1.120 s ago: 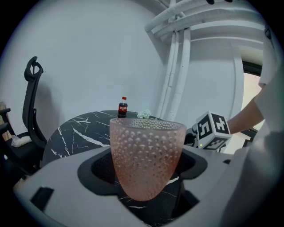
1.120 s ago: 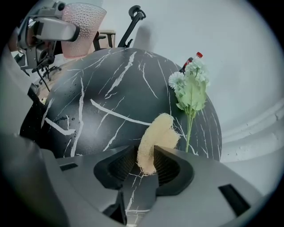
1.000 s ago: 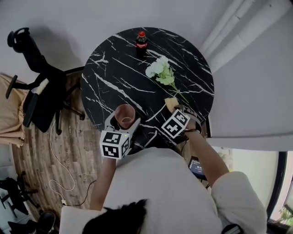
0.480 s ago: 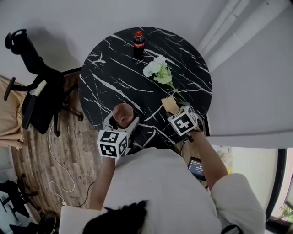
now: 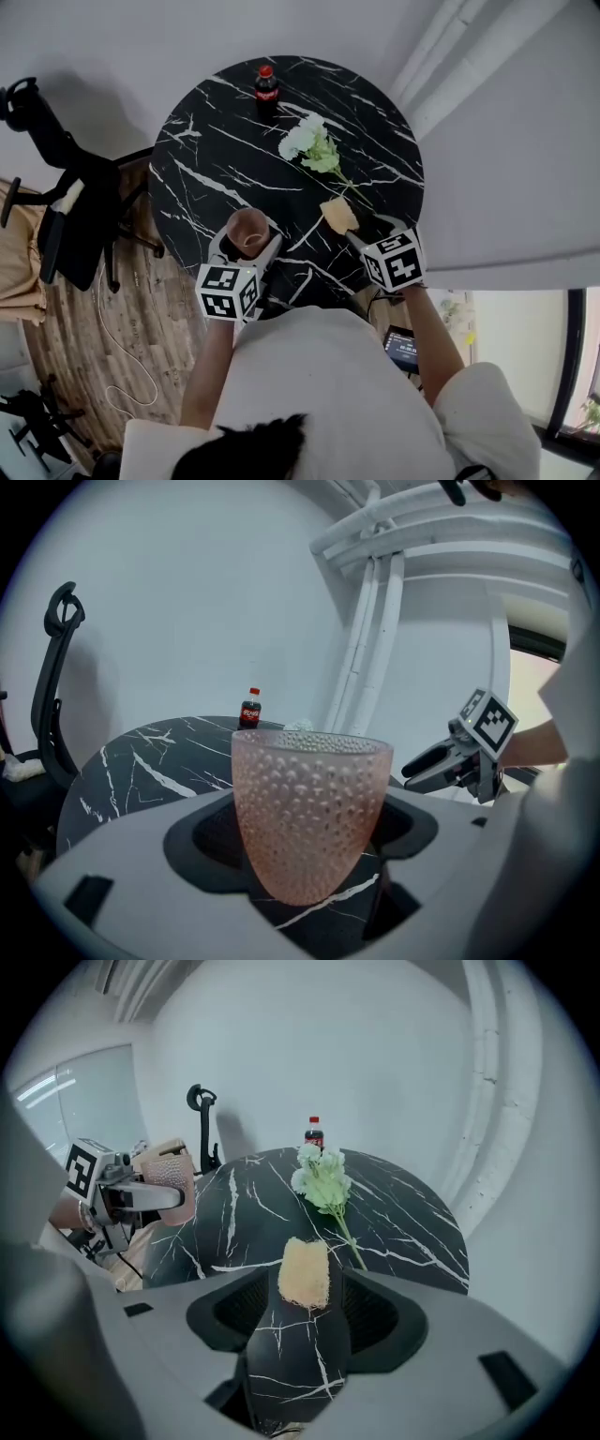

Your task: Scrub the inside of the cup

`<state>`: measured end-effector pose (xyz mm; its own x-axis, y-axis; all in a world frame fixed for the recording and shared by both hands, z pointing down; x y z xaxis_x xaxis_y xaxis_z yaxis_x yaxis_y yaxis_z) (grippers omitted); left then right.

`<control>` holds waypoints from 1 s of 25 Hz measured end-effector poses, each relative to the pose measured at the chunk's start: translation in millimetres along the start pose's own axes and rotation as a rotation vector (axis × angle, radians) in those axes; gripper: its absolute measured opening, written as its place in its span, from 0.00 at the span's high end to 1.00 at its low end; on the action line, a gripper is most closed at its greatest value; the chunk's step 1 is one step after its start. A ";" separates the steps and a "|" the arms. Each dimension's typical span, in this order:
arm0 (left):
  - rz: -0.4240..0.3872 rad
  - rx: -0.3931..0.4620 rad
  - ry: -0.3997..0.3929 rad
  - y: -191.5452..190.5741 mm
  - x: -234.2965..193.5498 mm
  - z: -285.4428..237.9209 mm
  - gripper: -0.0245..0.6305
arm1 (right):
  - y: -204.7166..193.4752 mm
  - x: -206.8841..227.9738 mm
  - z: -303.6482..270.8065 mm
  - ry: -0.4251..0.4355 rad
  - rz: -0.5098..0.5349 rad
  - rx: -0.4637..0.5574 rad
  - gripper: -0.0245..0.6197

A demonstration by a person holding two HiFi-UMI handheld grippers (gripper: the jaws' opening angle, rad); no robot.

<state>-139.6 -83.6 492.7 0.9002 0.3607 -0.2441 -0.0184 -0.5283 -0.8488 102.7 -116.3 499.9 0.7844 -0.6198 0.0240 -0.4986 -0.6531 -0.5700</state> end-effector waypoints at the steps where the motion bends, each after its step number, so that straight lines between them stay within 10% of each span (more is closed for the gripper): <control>1: -0.003 -0.001 -0.001 0.3 -0.2 -2.9 0.40 | -2.6 1.0 1.9 -0.009 -0.020 0.009 0.62; 25: -0.066 -0.077 -0.039 -4.0 0.2 -72.9 0.40 | -54.1 -7.8 31.4 -0.065 -0.223 0.031 0.62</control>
<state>-107.6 -137.5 530.2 0.8806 0.4255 -0.2085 0.0749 -0.5595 -0.8254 135.1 -62.4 504.9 0.8965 -0.4316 0.0999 -0.2992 -0.7563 -0.5818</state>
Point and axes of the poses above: the fingertips, and each gripper's own axes: z backward along the fingers, x to its right, y out of its top, the point moved 5 cm from there along z, backward along the fingers, and after that the axes turned 4 degrees about -x, right-handed, at the moved point
